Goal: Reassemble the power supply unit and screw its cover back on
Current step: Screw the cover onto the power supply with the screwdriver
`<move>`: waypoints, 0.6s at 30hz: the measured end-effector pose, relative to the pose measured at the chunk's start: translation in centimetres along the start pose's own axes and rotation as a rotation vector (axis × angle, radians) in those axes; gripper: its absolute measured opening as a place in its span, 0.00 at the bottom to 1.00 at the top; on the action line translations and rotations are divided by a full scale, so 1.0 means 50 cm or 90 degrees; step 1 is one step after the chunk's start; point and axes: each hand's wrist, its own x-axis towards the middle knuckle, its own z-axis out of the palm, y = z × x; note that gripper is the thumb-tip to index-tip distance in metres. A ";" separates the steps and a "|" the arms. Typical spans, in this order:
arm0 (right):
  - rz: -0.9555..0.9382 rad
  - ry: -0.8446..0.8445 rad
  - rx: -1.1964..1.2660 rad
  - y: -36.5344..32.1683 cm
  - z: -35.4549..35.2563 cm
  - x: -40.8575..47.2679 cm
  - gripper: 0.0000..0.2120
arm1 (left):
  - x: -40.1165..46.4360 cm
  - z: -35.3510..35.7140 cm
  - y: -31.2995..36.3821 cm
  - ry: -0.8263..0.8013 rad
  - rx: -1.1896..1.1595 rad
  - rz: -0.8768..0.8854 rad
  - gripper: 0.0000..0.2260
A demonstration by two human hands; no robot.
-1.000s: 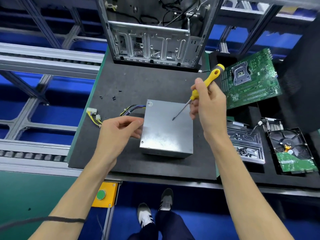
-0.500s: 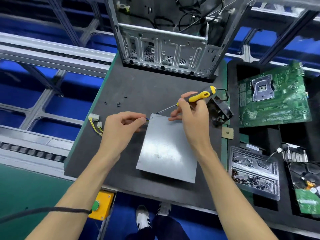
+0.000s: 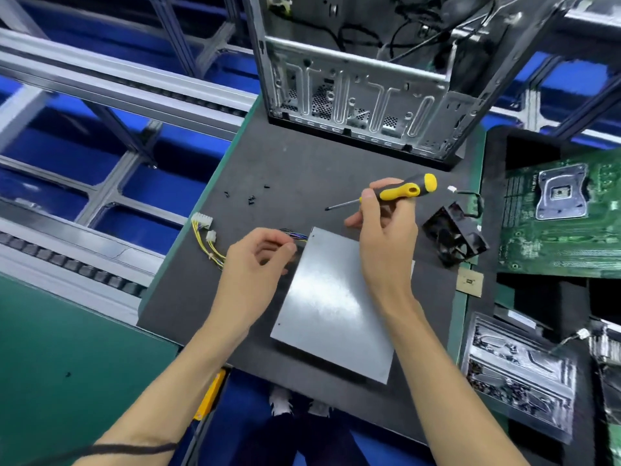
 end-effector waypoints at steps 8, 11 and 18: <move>-0.040 0.034 -0.280 0.000 -0.016 -0.018 0.02 | -0.099 0.055 -0.028 0.113 -0.069 0.034 0.04; -0.015 0.030 -0.341 -0.001 -0.027 -0.024 0.04 | -0.123 0.064 -0.050 0.131 -0.062 0.048 0.04; -0.016 0.048 -0.388 -0.011 -0.039 -0.032 0.02 | -0.071 0.079 -0.059 0.254 -0.163 0.094 0.03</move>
